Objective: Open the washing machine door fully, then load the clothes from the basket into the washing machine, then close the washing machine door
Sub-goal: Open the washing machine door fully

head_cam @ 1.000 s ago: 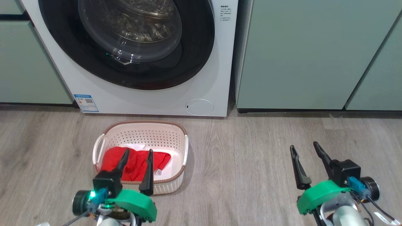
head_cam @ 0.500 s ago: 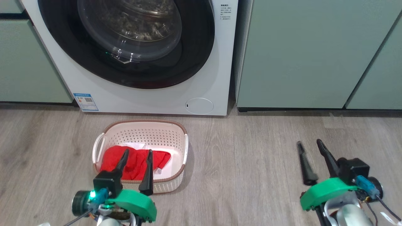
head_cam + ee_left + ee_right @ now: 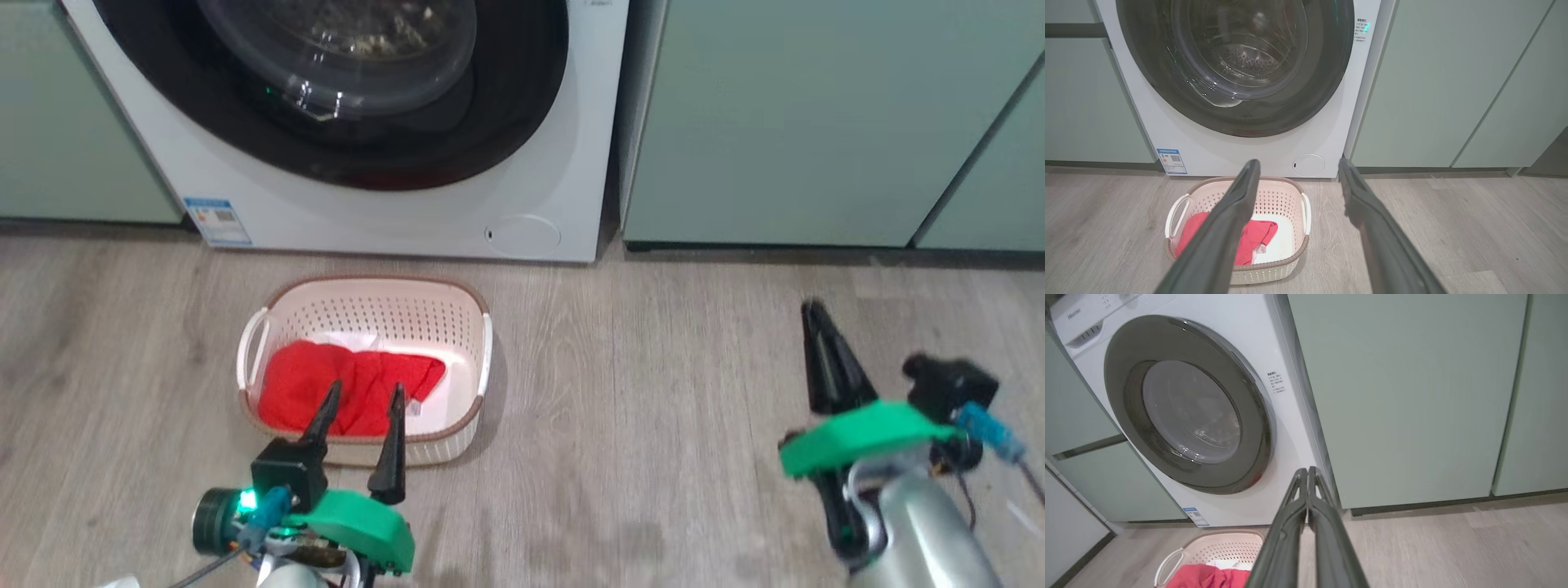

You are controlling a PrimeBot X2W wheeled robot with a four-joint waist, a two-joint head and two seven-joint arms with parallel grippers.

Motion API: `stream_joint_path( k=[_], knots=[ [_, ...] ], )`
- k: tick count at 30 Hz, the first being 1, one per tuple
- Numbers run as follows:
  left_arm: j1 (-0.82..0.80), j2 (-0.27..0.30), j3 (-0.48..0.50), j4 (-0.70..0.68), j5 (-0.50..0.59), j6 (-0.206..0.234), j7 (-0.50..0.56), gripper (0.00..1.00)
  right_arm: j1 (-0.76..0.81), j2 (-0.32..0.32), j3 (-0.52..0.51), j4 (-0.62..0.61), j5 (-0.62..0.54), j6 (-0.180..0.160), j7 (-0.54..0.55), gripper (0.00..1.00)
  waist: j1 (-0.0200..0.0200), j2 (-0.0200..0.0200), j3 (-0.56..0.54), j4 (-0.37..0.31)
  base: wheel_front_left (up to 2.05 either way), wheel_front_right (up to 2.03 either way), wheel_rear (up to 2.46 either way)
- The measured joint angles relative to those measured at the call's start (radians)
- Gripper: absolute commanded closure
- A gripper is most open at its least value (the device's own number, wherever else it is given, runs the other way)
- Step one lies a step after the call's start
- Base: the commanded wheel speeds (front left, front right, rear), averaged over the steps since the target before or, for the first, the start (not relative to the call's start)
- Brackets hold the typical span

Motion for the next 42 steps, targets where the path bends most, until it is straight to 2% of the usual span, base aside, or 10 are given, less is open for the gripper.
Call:
stream_joint_path(
  k=[6,10,22,27,33,42],
  knots=[
    [-0.063,0.000,-0.027,-0.023,0.000,0.000,0.000,0.00,-0.191,-0.006,-0.031,0.064,0.172,0.000,-0.001,1.00,0.0000,0.0000,0.087,0.014,0.00,0.00,0.00],
    [-0.150,0.000,-0.038,-0.049,-0.003,0.000,0.000,0.00,-0.360,-0.058,-0.019,0.102,0.272,0.000,0.026,1.00,0.0000,0.0000,0.162,0.037,0.00,0.00,0.00],
    [-0.289,-0.002,-0.057,-0.093,-0.025,0.007,0.000,0.00,-0.844,-0.179,0.011,0.211,0.618,0.000,0.282,1.00,0.0001,0.0000,0.376,0.123,0.00,0.00,0.00],
    [-0.337,-0.003,-0.081,-0.117,-0.028,0.015,0.000,0.00,-1.028,-0.200,0.035,0.278,0.697,0.000,0.377,1.00,0.0002,-0.0001,0.450,0.156,0.00,0.00,0.00],
    [-0.349,-0.005,-0.087,-0.132,-0.039,0.018,0.000,0.00,-1.172,-0.209,0.035,0.407,0.770,0.000,0.476,1.00,0.0002,-0.0001,0.516,0.195,0.00,0.00,0.00],
    [-0.353,-0.007,-0.102,-0.142,-0.044,0.027,0.000,0.00,-1.358,-0.209,0.053,0.559,0.799,0.000,0.529,1.00,0.0003,-0.0001,0.576,0.245,0.00,0.00,0.00]
  ],
)
